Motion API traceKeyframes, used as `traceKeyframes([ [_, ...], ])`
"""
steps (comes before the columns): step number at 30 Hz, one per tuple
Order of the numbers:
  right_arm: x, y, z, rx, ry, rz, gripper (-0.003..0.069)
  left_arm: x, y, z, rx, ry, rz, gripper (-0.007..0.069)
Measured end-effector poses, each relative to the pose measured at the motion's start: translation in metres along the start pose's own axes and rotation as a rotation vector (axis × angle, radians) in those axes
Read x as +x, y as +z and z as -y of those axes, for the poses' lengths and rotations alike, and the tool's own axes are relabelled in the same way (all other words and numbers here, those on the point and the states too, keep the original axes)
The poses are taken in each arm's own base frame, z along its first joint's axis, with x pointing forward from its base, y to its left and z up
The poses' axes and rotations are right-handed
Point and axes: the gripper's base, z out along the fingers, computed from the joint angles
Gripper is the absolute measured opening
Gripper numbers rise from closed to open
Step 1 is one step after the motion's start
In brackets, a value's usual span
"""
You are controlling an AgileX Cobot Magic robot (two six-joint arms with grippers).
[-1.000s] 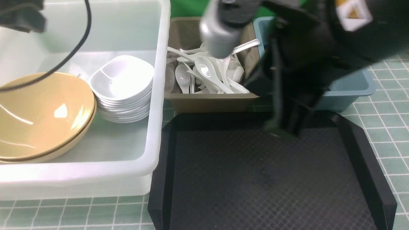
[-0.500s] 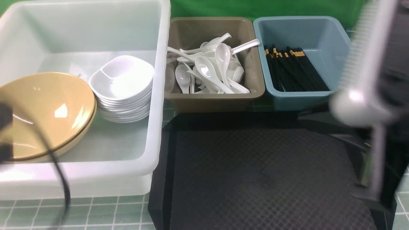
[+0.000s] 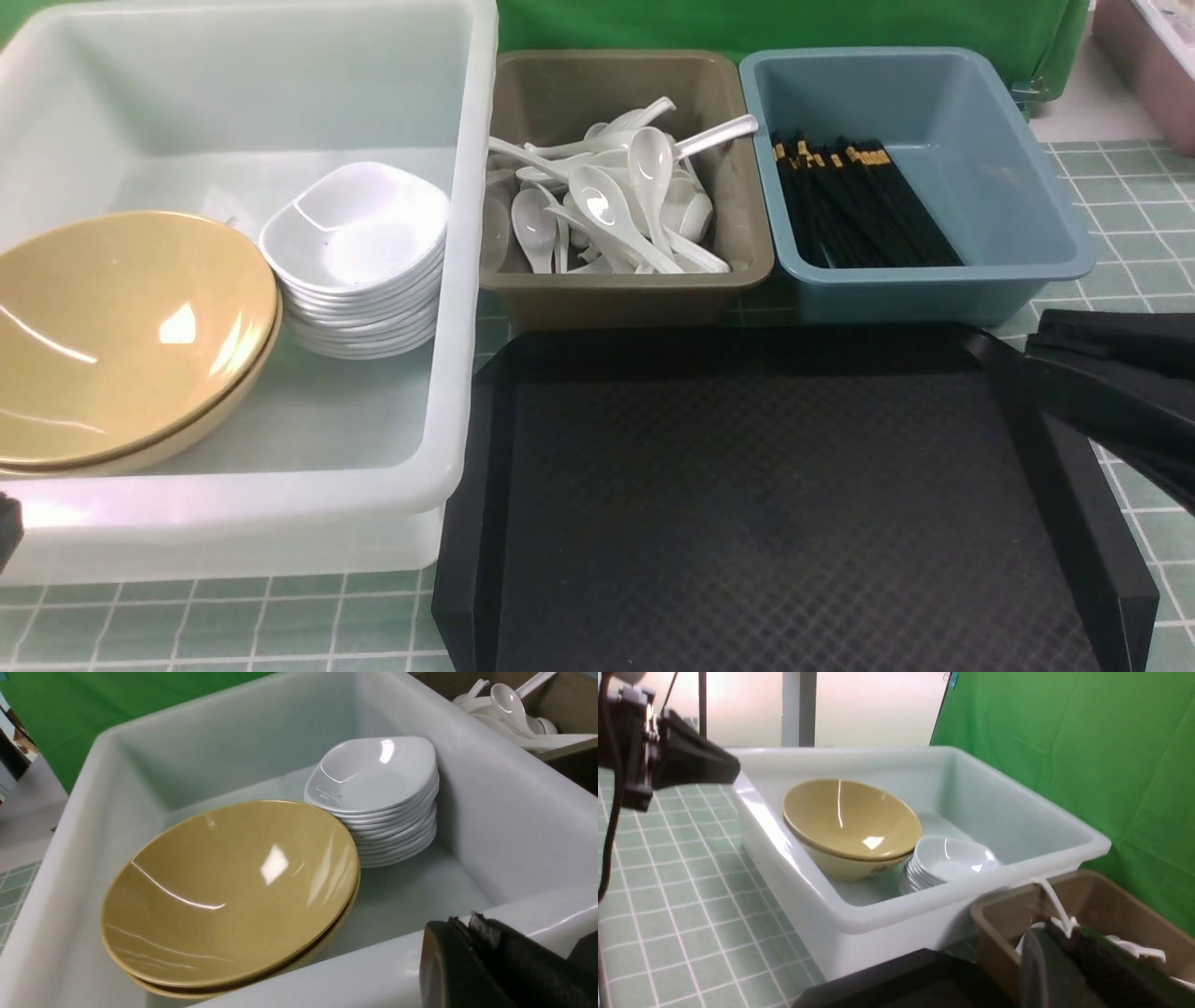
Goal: On blue table put chopsticks spoon bowls plates into blue grey white boxes.
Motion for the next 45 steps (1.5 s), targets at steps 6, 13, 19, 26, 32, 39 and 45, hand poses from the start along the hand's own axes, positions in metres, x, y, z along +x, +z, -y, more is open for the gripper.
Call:
traceKeyframes([
  [6,0.001,0.0,0.0,0.0,0.003,0.003,0.0104,0.012,0.006,0.003,0.012,-0.006,-0.038,0.0001],
  [13,0.002,0.001,-0.001,0.0,0.003,0.003,0.0113,0.029,0.014,0.007,0.029,-0.016,-0.093,0.0001],
  [19,0.002,0.001,-0.001,0.0,0.003,0.003,0.0122,0.034,0.017,0.007,0.03,-0.02,-0.104,0.0001],
  [26,0.003,0.001,-0.001,-0.001,0.001,0.001,0.0106,0.035,0.017,0.007,0.029,-0.02,-0.103,0.0001],
  [32,0.033,-0.003,0.001,0.075,0.034,0.024,0.0036,0.034,0.017,0.007,0.029,-0.019,-0.103,0.0001],
  [39,0.101,-0.027,0.011,0.384,0.167,0.104,0.0035,0.034,0.017,0.007,0.028,-0.019,-0.101,0.0001],
  [45,0.148,-0.052,0.01,0.656,0.269,0.079,0.0035,0.034,0.017,0.007,0.028,-0.019,-0.101,0.0001],
])
